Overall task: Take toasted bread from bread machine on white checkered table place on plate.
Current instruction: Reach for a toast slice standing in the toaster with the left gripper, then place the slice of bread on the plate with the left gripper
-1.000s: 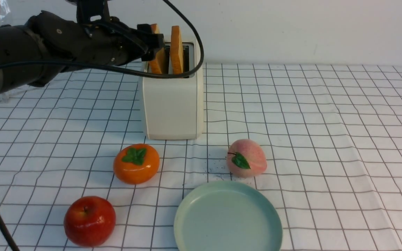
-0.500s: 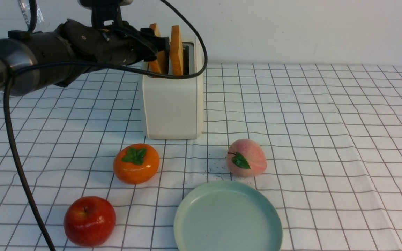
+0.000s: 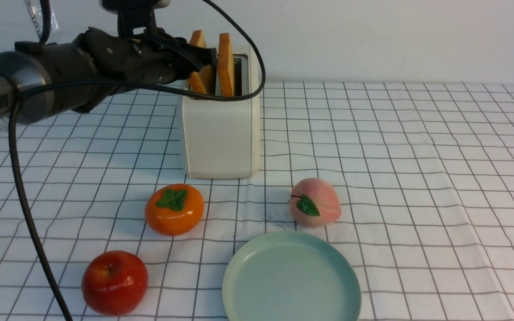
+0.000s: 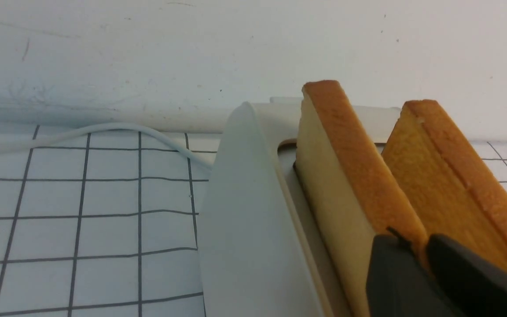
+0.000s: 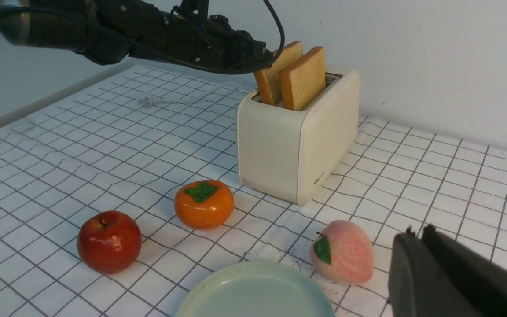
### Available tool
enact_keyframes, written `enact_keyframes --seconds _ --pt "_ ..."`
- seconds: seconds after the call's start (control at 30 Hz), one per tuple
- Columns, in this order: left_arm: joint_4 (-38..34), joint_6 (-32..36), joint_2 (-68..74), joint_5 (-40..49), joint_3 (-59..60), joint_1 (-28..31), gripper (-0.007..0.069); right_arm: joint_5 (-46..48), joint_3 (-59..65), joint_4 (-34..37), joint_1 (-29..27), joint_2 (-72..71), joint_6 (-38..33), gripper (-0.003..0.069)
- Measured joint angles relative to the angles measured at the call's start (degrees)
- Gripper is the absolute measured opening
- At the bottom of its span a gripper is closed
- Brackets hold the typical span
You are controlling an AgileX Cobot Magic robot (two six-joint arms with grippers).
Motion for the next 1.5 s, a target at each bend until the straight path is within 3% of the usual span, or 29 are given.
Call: enact_keyframes --seconds 0.53,0.87,1.03,1.27,1.4,1.5 --pt "0.01 0.0 -5.02 -0.65 -0.02 0.0 0.0053 0.0 0.0 0.0 0.0 0.0 0.0 0.0039" --pt "1.83 0.22 -15.91 2.68 -0.59 0.0 0.0053 0.0 0.0 0.0 0.0 0.0 0.0 0.0045" --pt "3.63 0.22 -24.07 15.01 -0.68 0.0 0.0053 0.0 0.0 0.0 0.0 0.0 0.0 0.005" --pt "4.25 -4.73 -33.15 41.87 -0.08 0.0 0.0053 1.58 0.0 0.0 0.0 0.0 0.0 0.0051" --pt "0.98 -7.24 -33.76 51.76 4.23 0.0 0.0053 3.38 0.0 0.0 0.0 0.0 0.0 0.0051" --pt "-6.73 -4.84 -33.08 54.84 15.18 0.0 0.0052 6.02 0.0 -0.05 0.0 0.0 0.05 0.0051"
